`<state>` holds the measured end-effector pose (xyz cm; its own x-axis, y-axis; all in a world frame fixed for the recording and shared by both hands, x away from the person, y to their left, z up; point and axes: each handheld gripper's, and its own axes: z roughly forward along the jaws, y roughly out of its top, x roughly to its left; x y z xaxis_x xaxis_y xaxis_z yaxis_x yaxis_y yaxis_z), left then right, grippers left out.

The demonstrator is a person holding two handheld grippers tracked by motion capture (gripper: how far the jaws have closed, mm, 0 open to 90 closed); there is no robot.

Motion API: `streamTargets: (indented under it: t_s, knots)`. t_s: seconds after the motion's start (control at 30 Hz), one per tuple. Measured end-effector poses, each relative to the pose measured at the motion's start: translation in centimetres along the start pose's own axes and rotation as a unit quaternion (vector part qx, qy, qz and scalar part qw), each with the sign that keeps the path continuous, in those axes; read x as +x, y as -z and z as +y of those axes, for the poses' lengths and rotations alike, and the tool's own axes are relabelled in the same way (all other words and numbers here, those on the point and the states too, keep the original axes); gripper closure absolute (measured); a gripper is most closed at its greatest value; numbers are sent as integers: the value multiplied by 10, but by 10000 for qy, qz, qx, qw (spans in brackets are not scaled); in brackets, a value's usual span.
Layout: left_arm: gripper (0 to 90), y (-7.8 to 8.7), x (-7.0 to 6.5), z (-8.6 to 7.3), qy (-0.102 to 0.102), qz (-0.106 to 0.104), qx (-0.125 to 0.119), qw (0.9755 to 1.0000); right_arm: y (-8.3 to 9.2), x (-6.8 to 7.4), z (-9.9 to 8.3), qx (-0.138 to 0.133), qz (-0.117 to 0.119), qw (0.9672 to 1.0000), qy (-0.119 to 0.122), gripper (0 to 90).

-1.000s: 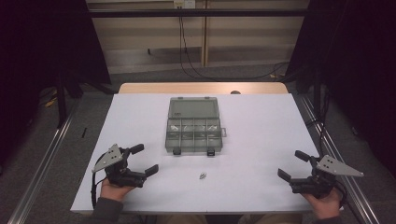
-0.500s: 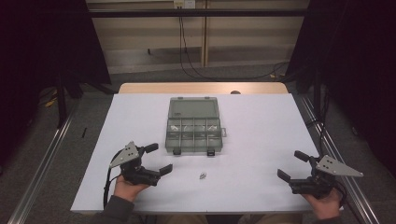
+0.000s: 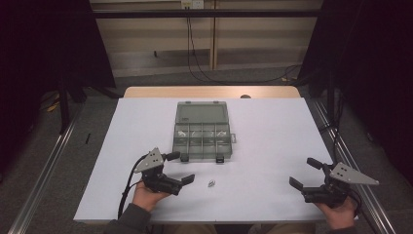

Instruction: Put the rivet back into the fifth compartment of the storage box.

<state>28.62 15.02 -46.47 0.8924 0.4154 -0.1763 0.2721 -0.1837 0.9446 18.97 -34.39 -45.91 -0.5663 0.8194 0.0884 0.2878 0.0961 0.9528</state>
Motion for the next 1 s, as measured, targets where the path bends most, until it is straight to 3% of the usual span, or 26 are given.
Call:
streamTargets:
  t_s: [0.57,0.8,1.0]
  knots:
    - [26,-32,-10,2,-18,-193,218,9996,0,0,0,23,18,10000,33,16]
    - [55,-39,-11,3,25,-221,299,9993,0,0,0,14,29,10000,24,17]
    - [67,-46,-14,5,-58,-85,551,9984,0,0,-1,25,41,10000,18,18]
